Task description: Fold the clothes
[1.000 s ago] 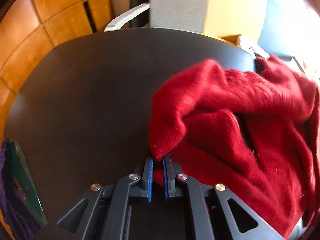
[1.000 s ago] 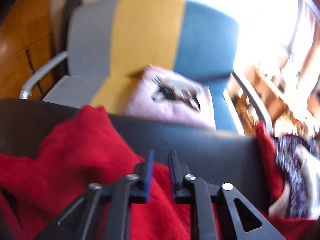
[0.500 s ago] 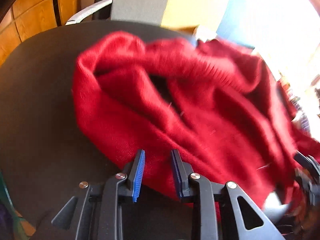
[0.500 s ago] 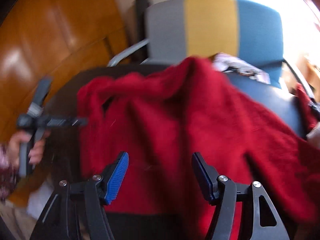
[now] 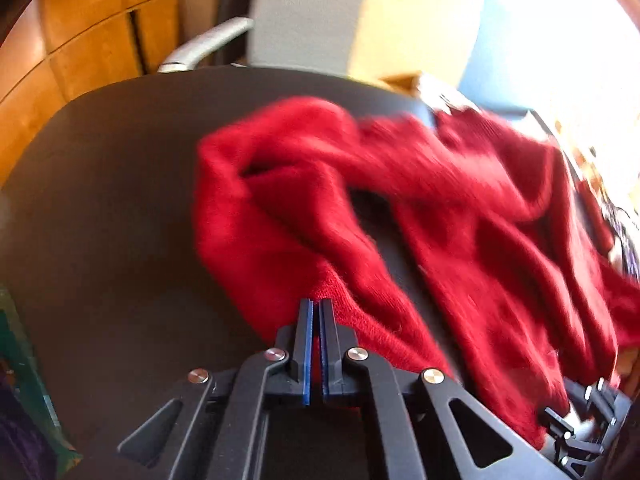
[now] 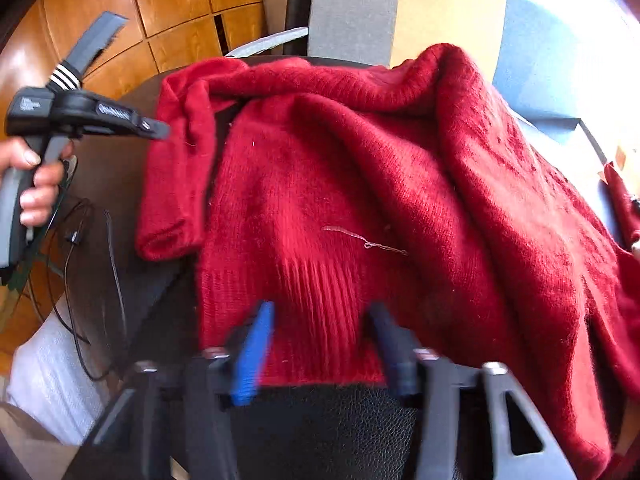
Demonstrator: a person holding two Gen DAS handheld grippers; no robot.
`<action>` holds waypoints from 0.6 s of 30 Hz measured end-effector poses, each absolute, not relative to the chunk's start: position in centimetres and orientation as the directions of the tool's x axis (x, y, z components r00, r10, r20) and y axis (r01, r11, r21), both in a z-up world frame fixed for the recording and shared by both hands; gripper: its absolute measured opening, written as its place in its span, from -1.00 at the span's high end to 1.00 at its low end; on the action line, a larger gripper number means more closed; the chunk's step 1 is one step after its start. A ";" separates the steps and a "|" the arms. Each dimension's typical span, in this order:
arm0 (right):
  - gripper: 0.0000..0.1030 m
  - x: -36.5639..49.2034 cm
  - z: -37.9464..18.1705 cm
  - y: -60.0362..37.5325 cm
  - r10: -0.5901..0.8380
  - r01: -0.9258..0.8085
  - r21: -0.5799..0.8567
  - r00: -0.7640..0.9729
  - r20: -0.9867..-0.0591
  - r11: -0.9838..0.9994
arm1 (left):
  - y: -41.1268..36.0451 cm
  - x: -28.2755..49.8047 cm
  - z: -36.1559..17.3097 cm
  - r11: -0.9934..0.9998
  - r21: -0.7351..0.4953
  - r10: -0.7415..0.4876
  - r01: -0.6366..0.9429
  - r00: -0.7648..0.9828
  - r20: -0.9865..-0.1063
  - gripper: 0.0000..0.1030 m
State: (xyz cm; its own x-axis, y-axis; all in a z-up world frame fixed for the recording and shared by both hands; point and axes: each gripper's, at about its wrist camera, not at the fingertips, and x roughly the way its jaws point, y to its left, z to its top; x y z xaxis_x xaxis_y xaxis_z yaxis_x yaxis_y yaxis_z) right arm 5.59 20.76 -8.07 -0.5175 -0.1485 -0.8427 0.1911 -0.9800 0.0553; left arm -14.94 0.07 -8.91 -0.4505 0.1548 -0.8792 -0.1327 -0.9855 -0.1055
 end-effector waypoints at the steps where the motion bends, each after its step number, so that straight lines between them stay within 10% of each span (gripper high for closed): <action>1: 0.68 5.6 -7.9 20.6 -0.148 0.192 0.055 -0.516 -0.843 -0.980 | -1.2 -15.7 -8.3 -0.990 -0.095 0.134 -0.105 -0.468 -0.874 0.97; 10: 0.75 4.9 -7.7 16.5 -0.313 0.245 0.222 -0.452 -0.835 -0.944 | -14.2 -20.0 -4.6 -0.971 -0.091 -0.048 0.219 -0.556 -0.830 0.96; 18: 0.70 4.5 -7.8 8.1 -0.537 0.435 0.385 -0.311 -0.784 -0.814 | -9.4 -13.9 -6.2 -0.981 -0.192 0.159 0.002 -0.552 -0.819 0.96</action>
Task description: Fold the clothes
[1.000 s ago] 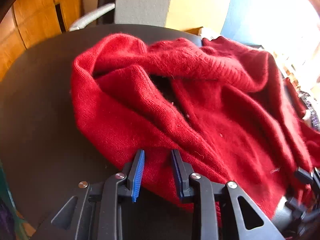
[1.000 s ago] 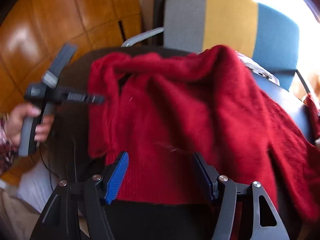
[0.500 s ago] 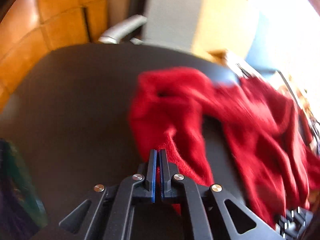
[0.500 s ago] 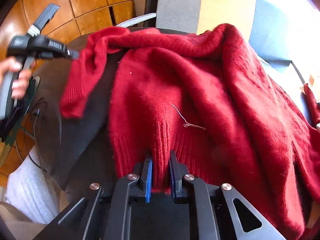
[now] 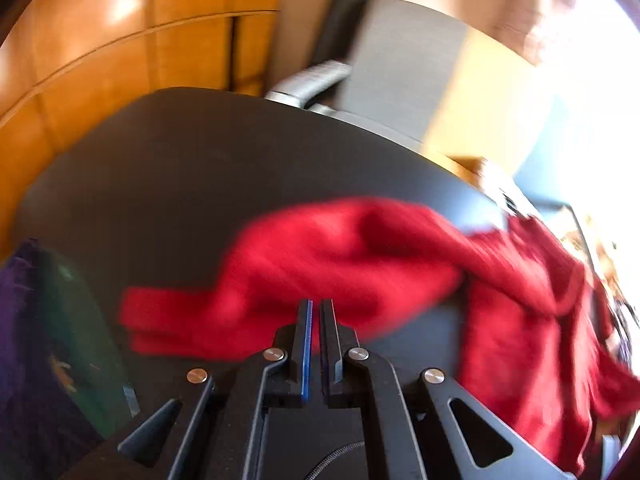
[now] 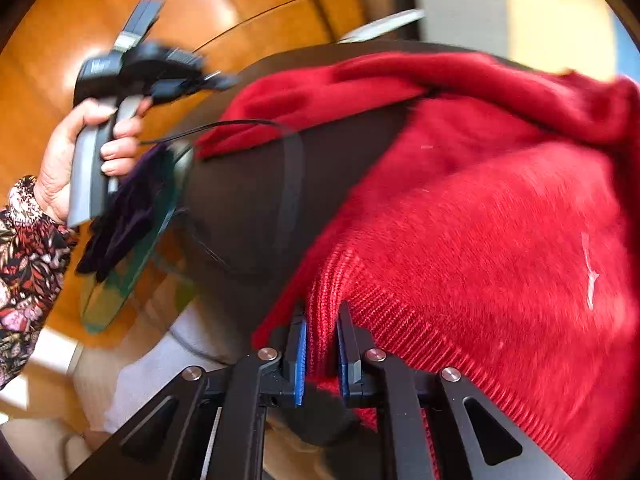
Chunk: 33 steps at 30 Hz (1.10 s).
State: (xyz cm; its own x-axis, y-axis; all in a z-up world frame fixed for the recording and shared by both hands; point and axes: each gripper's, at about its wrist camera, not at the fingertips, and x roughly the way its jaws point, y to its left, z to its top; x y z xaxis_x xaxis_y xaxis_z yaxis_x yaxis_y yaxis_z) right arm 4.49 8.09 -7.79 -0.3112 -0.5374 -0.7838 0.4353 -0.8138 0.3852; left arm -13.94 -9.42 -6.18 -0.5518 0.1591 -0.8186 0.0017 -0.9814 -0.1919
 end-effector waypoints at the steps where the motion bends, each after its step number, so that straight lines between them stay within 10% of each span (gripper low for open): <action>1: 0.64 4.4 -8.0 7.6 -0.563 0.450 0.410 -0.288 -0.775 -0.794 | -7.9 -13.5 -6.5 -0.979 -0.200 0.193 -0.046 -0.538 -0.821 0.96; 9: -0.15 8.0 -2.5 19.1 -0.518 0.289 0.433 -0.558 -0.648 -0.854 | 4.8 -10.6 -7.7 -0.921 -0.110 0.293 -0.375 -0.477 -0.828 0.88; 15: -0.20 8.5 -3.0 28.4 -0.079 -0.025 0.123 -0.634 -0.769 -0.992 | 8.2 -10.2 -11.8 -0.901 0.002 0.194 -0.434 -0.407 -0.893 0.85; 19: -0.20 7.9 -6.2 28.7 -0.015 -0.034 0.042 -0.564 -0.826 -0.999 | 4.5 -10.7 -11.8 -0.919 -0.189 0.311 -0.347 -0.337 -0.889 0.85; 33: -0.51 6.5 -8.9 27.8 -0.017 -0.029 0.039 -0.556 -0.831 -0.999 | -12.6 0.0 3.7 -0.657 -0.671 0.707 -0.344 -0.592 -0.388 0.49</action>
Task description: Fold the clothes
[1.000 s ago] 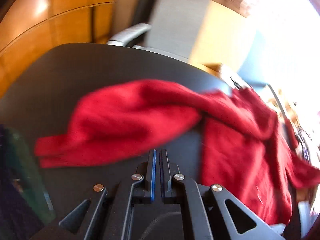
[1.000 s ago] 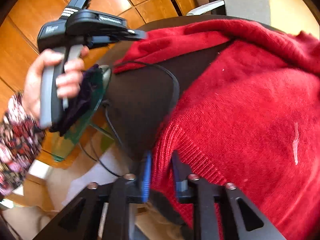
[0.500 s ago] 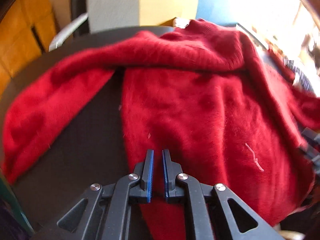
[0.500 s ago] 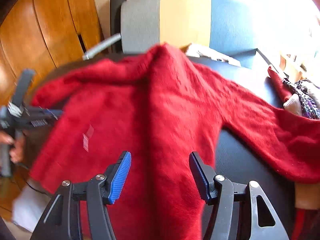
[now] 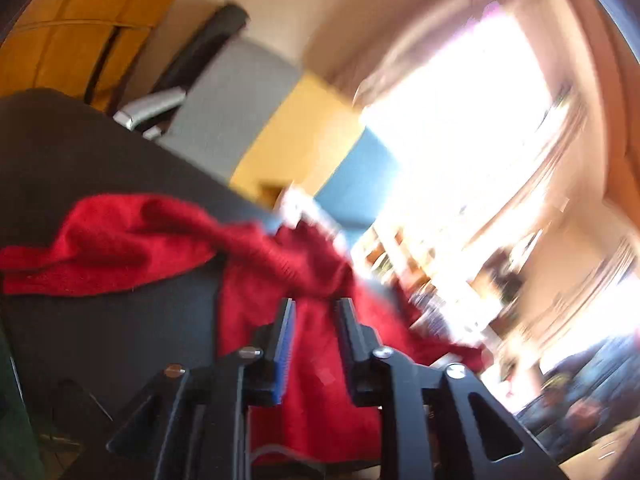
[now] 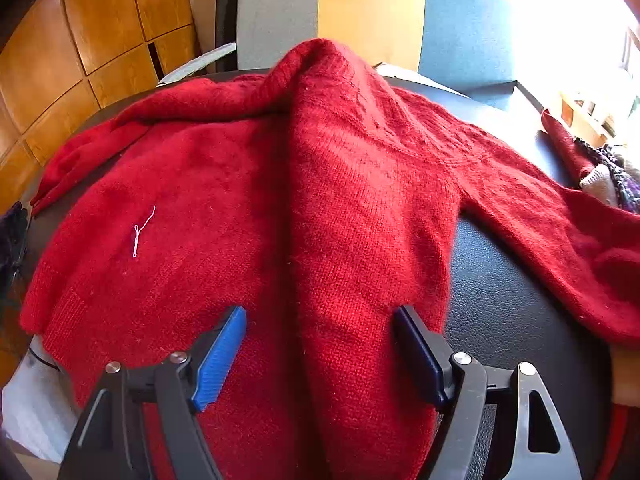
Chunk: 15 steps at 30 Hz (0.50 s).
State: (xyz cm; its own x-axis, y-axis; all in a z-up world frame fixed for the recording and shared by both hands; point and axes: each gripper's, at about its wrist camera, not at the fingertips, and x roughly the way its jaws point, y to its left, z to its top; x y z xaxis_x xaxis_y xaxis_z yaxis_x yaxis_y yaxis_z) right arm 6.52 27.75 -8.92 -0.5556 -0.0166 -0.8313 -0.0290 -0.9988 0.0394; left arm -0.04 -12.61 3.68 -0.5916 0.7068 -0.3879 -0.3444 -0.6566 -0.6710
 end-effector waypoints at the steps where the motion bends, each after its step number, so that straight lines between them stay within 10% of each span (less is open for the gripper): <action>1: -0.51 6.5 -9.0 27.7 -0.018 -0.028 0.041 -0.557 -0.831 -0.999 | -13.4 0.9 5.1 -0.660 -0.676 0.688 -0.328 -0.624 -0.370 0.48; 10: -0.54 6.7 -8.9 27.9 -0.033 -0.011 0.047 -0.568 -0.823 -0.999 | -18.1 12.6 17.0 -0.946 -0.309 -0.004 0.101 -0.953 -0.302 0.35; 15: -0.54 7.2 -8.3 28.6 -0.067 -0.014 0.091 -0.563 -0.823 -0.996 | -21.2 17.1 20.7 -0.869 -0.476 -0.028 0.133 -0.975 -0.221 0.34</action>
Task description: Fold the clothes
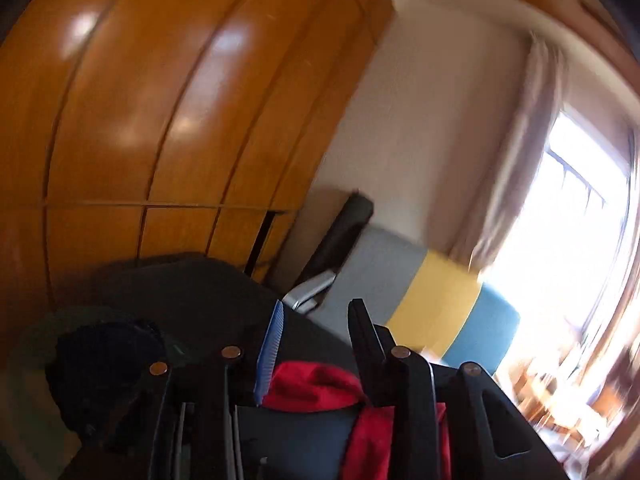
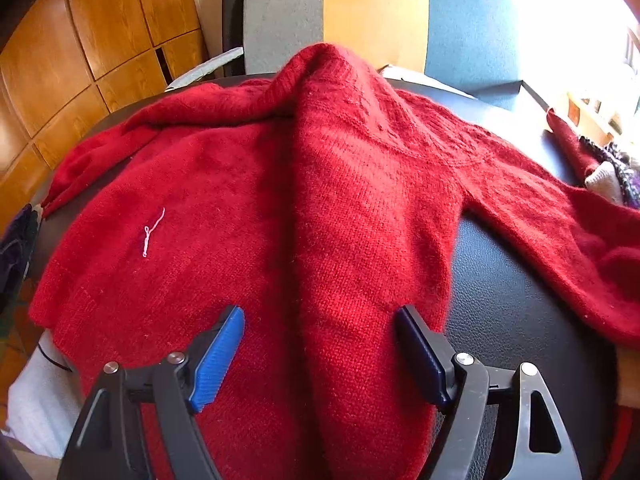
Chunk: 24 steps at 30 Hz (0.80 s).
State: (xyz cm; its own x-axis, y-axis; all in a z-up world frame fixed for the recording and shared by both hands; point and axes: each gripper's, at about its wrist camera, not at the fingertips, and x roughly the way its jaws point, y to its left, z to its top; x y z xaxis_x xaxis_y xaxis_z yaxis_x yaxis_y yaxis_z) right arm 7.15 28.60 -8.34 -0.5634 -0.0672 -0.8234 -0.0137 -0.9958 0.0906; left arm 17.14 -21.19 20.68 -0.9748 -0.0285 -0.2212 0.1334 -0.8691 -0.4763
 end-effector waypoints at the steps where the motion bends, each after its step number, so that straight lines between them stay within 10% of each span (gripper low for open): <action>1: -0.54 7.4 -8.1 28.8 -0.076 -0.021 0.106 -0.563 -0.823 -0.994 | -21.7 18.4 21.1 -0.839 -0.510 -0.104 0.190 -0.976 -0.192 0.33; 7: -0.53 8.9 -7.0 28.5 -0.101 -0.002 0.124 -0.565 -0.819 -0.992 | -20.9 21.8 17.9 -0.571 -0.588 -0.610 0.573 -0.775 -0.162 0.03; 15: -0.53 10.2 -6.1 27.9 -0.183 0.041 0.193 -0.552 -0.814 -0.980 | -12.8 5.6 6.8 -0.834 -0.501 0.050 0.232 -0.872 -0.486 0.03; 24: -0.53 11.5 -6.3 28.1 -0.111 0.030 0.111 -0.521 -0.846 -0.993 | 3.6 -5.5 -6.0 -0.834 -0.515 0.547 -0.196 -0.417 -0.726 0.13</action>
